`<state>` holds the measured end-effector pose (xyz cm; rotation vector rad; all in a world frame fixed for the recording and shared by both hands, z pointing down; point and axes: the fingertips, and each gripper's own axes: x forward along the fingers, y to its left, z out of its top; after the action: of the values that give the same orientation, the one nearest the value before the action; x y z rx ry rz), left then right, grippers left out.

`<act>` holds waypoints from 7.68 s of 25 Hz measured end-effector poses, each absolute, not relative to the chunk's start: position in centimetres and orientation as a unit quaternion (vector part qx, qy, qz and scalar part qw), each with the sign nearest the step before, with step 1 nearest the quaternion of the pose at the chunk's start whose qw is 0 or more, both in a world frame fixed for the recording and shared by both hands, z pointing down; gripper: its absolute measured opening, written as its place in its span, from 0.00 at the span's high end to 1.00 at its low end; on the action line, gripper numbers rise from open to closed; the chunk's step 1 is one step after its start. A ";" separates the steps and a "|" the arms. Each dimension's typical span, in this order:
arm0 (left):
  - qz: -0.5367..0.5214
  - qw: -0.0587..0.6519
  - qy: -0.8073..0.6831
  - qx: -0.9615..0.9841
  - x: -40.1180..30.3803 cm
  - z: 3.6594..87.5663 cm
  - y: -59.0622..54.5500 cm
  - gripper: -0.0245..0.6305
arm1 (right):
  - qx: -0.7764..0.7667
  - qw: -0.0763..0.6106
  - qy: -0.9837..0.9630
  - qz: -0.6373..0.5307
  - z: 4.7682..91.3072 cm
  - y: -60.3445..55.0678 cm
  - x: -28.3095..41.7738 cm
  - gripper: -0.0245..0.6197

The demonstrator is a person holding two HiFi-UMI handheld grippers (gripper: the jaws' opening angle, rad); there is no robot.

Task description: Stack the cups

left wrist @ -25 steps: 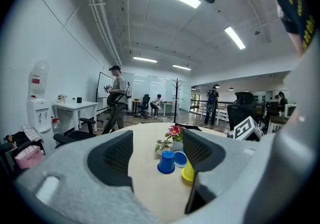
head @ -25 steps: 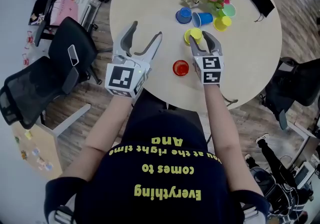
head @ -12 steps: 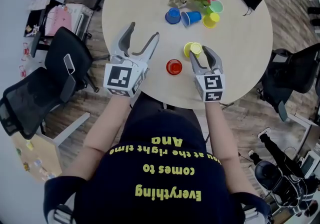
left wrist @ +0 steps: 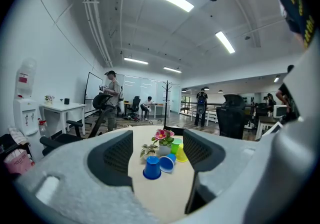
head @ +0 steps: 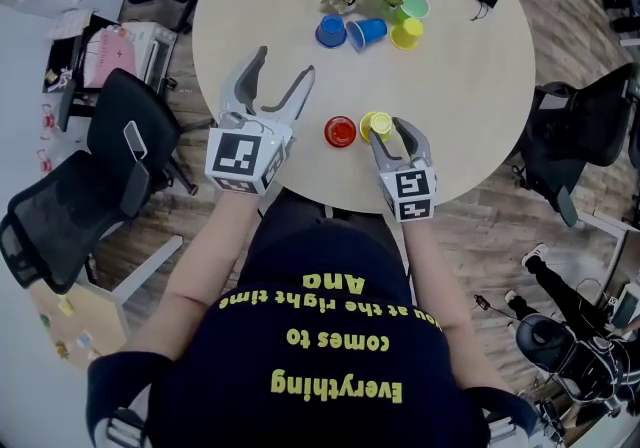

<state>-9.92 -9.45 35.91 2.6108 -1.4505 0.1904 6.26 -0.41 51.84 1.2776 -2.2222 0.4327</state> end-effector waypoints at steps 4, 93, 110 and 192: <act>0.064 0.073 -0.477 0.873 -9.5 35.9 -9.3 0.48 | 0.471 0.276 -0.821 0.168 52.8 0.9 6.1 0.64; 0.085 0.110 -0.471 0.871 -9.7 39.9 -16.5 0.48 | 0.581 0.225 -0.769 0.143 51.2 -21.3 13.5 0.62; 0.068 0.096 -0.445 0.888 -8.6 37.8 -13.5 0.48 | 0.581 0.224 -0.770 0.141 48.1 -9.3 13.3 0.62; 0.197 0.130 -0.392 0.889 -3.7 51.3 -20.3 0.51 | 0.543 0.186 -0.798 0.181 46.6 -10.7 10.6 0.58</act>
<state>-3.66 -20.30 51.33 2.5821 -1.1401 0.5730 10.57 -10.73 46.60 1.5310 -2.2488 0.5100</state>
